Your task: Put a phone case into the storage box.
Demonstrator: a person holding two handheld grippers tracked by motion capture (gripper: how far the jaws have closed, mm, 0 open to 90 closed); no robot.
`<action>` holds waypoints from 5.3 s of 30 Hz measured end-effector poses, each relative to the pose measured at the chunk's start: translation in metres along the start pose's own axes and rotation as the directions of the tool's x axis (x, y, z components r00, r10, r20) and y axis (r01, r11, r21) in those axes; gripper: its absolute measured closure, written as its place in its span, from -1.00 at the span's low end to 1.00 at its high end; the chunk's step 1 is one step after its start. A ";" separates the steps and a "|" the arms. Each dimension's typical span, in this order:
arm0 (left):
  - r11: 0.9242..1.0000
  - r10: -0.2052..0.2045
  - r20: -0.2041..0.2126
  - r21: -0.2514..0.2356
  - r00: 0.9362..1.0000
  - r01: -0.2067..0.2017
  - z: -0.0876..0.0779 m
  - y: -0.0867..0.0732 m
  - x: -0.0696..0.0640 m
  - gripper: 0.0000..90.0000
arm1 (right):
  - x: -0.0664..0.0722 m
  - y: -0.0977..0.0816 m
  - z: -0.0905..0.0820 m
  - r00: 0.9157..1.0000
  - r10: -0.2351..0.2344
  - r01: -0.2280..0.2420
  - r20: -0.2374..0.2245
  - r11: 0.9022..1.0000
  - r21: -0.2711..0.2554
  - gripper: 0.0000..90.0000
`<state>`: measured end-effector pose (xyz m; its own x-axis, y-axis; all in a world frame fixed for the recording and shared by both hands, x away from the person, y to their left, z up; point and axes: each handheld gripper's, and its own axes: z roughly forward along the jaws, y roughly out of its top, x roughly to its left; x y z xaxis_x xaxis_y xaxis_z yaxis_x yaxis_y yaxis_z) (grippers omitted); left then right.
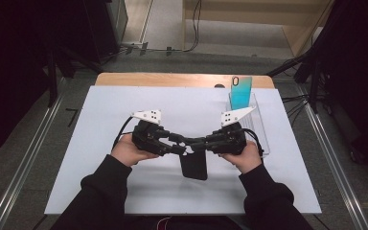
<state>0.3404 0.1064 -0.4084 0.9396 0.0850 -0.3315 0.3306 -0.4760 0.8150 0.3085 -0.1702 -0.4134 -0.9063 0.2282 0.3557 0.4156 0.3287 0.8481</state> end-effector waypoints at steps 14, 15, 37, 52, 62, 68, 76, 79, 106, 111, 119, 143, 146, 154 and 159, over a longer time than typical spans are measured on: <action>0.999 0.045 0.028 0.007 0.999 -0.045 -0.003 -0.001 -0.001 0.70 | -0.003 -0.002 0.000 1.000 0.008 -0.008 -0.011 1.000 -0.006 0.68; 0.999 0.046 0.024 0.011 0.999 -0.046 -0.003 -0.001 -0.001 0.71 | -0.003 -0.002 0.000 1.000 0.009 -0.009 -0.012 1.000 -0.005 0.66; 1.000 -0.025 -0.052 0.016 0.998 0.026 -0.022 0.009 -0.011 0.73 | -0.004 -0.002 -0.002 0.996 0.063 -0.061 0.063 0.997 -0.043 -0.32; 0.993 -0.118 -0.205 -0.048 0.972 0.110 -0.034 0.014 -0.013 0.73 | 0.000 -0.006 0.003 0.978 0.038 -0.032 0.205 0.999 -0.030 -1.00; 0.982 -0.186 -0.293 -0.084 0.938 0.168 -0.038 0.018 -0.016 0.73 | 0.002 -0.009 0.008 0.963 0.057 -0.046 0.262 0.998 -0.046 -1.00; 0.983 -0.186 -0.336 -0.070 0.923 0.173 -0.034 0.021 -0.022 0.72 | 0.001 -0.012 0.013 0.955 0.096 -0.091 0.282 0.995 -0.033 -1.00; 0.978 -0.205 -0.371 -0.043 0.906 0.203 -0.025 0.024 -0.026 0.72 | 0.003 -0.013 0.016 0.923 0.134 -0.110 0.360 0.990 -0.085 -1.00; 0.976 -0.217 -0.387 -0.053 0.896 0.213 -0.021 0.024 -0.027 0.72 | 0.003 -0.012 0.017 0.913 0.133 -0.109 0.387 0.991 -0.083 -1.00; 0.961 -0.275 -0.464 -0.109 0.842 0.254 -0.008 0.027 -0.026 0.72 | 0.019 -0.012 0.046 0.806 0.188 -0.125 0.562 0.981 -0.150 -1.00; 0.958 -0.285 -0.462 -0.109 0.840 0.265 -0.005 0.027 -0.027 0.72 | 0.021 -0.012 0.051 0.788 0.208 -0.139 0.579 0.977 -0.162 -1.00; 0.961 -0.276 -0.452 -0.104 0.848 0.257 0.001 0.028 -0.032 0.72 | 0.023 -0.011 0.059 0.773 0.197 -0.124 0.604 0.979 -0.161 -1.00; 0.956 -0.292 -0.413 -0.116 0.863 0.268 0.010 0.027 -0.037 0.72 | 0.026 -0.010 0.060 0.763 0.178 -0.094 0.621 0.982 -0.166 -0.73; 0.959 -0.282 -0.411 -0.113 0.867 0.259 0.010 0.028 -0.037 0.71 | 0.027 -0.009 0.059 0.764 0.175 -0.089 0.621 0.982 -0.168 -0.73; 0.960 -0.278 -0.400 -0.146 0.873 0.239 0.004 0.029 -0.038 0.43 | 0.026 -0.010 0.061 0.766 0.168 -0.092 0.621 0.984 -0.152 -0.72; 0.955 -0.288 -0.387 -0.183 0.876 0.233 -0.004 0.028 -0.037 0.22 | 0.024 -0.012 0.060 0.769 0.172 -0.102 0.615 0.984 -0.147 -0.72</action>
<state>0.3156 0.0929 -0.3713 0.7625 0.5498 -0.3410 0.5507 -0.2749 0.7881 0.2864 -0.1133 -0.4388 -0.5788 0.7959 0.1777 0.4899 0.1651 0.8560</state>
